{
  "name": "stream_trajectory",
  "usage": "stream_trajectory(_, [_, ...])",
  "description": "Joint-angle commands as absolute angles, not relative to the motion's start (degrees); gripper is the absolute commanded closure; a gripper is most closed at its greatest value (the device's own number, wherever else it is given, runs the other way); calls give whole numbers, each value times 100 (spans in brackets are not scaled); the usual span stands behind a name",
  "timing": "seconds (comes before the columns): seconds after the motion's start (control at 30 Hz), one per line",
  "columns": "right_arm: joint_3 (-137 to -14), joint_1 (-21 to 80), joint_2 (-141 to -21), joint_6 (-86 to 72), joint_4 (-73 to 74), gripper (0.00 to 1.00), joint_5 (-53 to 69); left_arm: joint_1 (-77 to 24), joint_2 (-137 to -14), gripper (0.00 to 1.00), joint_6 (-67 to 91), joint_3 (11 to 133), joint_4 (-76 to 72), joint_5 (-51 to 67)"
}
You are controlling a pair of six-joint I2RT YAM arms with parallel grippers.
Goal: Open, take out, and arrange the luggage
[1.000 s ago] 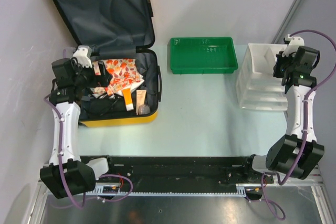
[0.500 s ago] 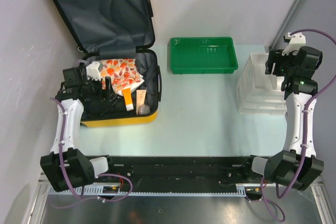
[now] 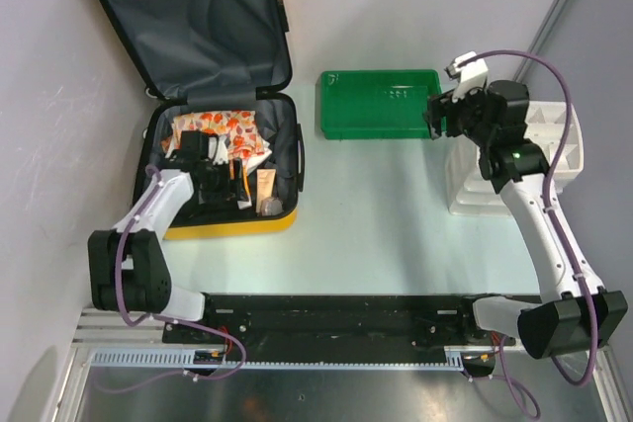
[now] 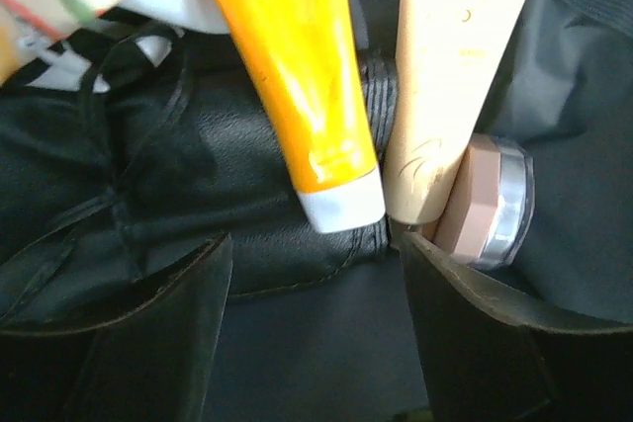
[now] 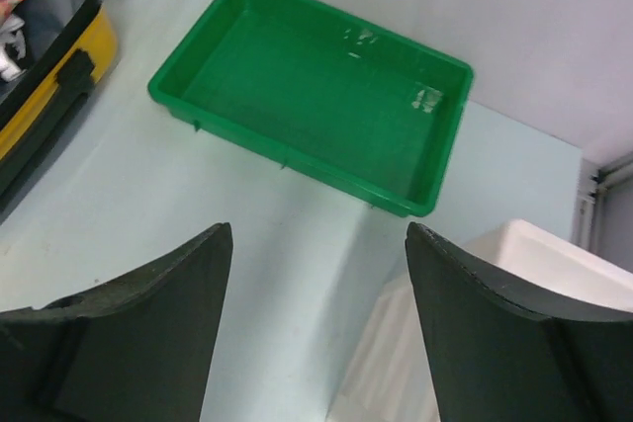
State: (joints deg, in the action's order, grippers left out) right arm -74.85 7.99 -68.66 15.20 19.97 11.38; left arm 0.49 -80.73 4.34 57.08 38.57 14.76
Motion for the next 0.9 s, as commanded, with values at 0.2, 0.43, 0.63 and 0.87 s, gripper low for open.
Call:
stream_trajectory(0.2, [-7559,1617,-7251,1362,1749,24,1134,-615,-8920,31,1432,6003,2936,62])
stream_trajectory(0.43, [-7559,1670,-7400,1161,1644,24,1125,-756,-9149,44,1591,5915,2892,-229])
stream_trajectory(0.63, [-7594,1767,-7549,765,1530,24,1371,-765,-8588,54,1424,5906,2839,-53])
stream_trajectory(0.87, [-7865,1837,-8040,-482,1038,24,2335,-773,-7200,66,1125,5784,2655,808])
